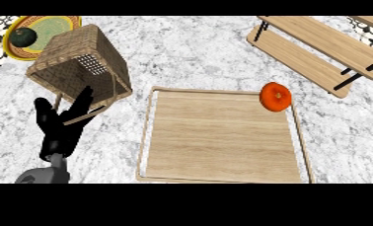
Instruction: Pick the bell pepper from the tray and place it in the tiered shelf
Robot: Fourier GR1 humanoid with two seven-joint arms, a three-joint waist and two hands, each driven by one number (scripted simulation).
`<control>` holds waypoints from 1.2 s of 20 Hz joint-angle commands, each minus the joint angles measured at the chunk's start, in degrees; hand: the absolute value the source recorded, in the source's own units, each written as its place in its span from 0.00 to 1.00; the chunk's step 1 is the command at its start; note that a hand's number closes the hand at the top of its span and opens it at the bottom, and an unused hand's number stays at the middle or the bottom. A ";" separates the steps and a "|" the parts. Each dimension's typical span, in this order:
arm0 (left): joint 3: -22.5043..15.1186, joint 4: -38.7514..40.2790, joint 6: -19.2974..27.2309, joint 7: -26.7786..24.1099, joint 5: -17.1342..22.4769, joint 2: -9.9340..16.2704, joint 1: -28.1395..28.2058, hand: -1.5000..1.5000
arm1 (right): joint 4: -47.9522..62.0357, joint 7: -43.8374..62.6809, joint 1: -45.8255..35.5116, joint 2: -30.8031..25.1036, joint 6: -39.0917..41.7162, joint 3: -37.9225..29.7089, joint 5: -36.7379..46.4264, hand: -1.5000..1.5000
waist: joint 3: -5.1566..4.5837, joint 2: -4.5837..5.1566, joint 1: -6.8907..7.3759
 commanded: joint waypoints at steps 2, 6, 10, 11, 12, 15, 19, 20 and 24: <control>0.40 5.40 0.59 0.45 -0.39 -0.90 -2.01 0.50 | -1.29 -1.10 -2.44 1.19 -5.91 -4.40 -5.47 0.00 | -0.34 0.44 -0.22; 1.07 -1.83 -1.62 2.30 1.62 0.96 3.29 0.50 | -4.56 0.42 -1.29 0.26 -11.46 -5.30 -5.63 0.00 | -0.31 -0.02 0.18; 0.08 4.79 0.83 -2.22 -1.43 -1.91 1.64 0.50 | -9.61 1.59 2.89 -3.76 -11.15 -4.21 -3.60 0.00 | -0.38 -0.05 -1.54; 0.48 1.48 -0.12 2.09 0.14 -0.42 0.72 0.50 | -9.58 4.10 0.94 -6.01 -11.61 -3.39 -1.01 0.00 | -0.37 -0.14 -1.27; 0.51 2.64 -0.01 0.11 -0.26 -1.03 1.97 0.50 | -10.80 4.81 4.07 -5.89 -12.42 -4.01 -0.94 0.00 | -0.37 -0.17 -1.55; 0.99 3.38 -1.45 -2.48 -0.21 -0.41 3.78 0.50 | -12.23 6.94 4.14 -9.85 -13.21 -6.26 -1.13 0.00 | -0.38 -0.05 -1.27; 0.14 -0.62 0.48 1.92 -0.99 -0.58 3.76 0.50 | -23.53 11.66 9.72 -11.59 -10.01 -9.18 -4.20 0.00 | -0.32 -0.53 -2.09; 1.00 3.27 0.57 -0.49 -1.48 -0.56 1.94 0.50 | -28.13 15.16 11.24 -9.21 -9.59 -7.79 -3.01 0.00 | -0.38 -0.50 -2.48; 2.72 2.89 -2.34 -0.96 0.57 1.38 3.16 0.50 | -37.52 14.55 18.53 -13.86 0.74 -13.32 -11.99 0.00 | -0.33 -0.63 -2.96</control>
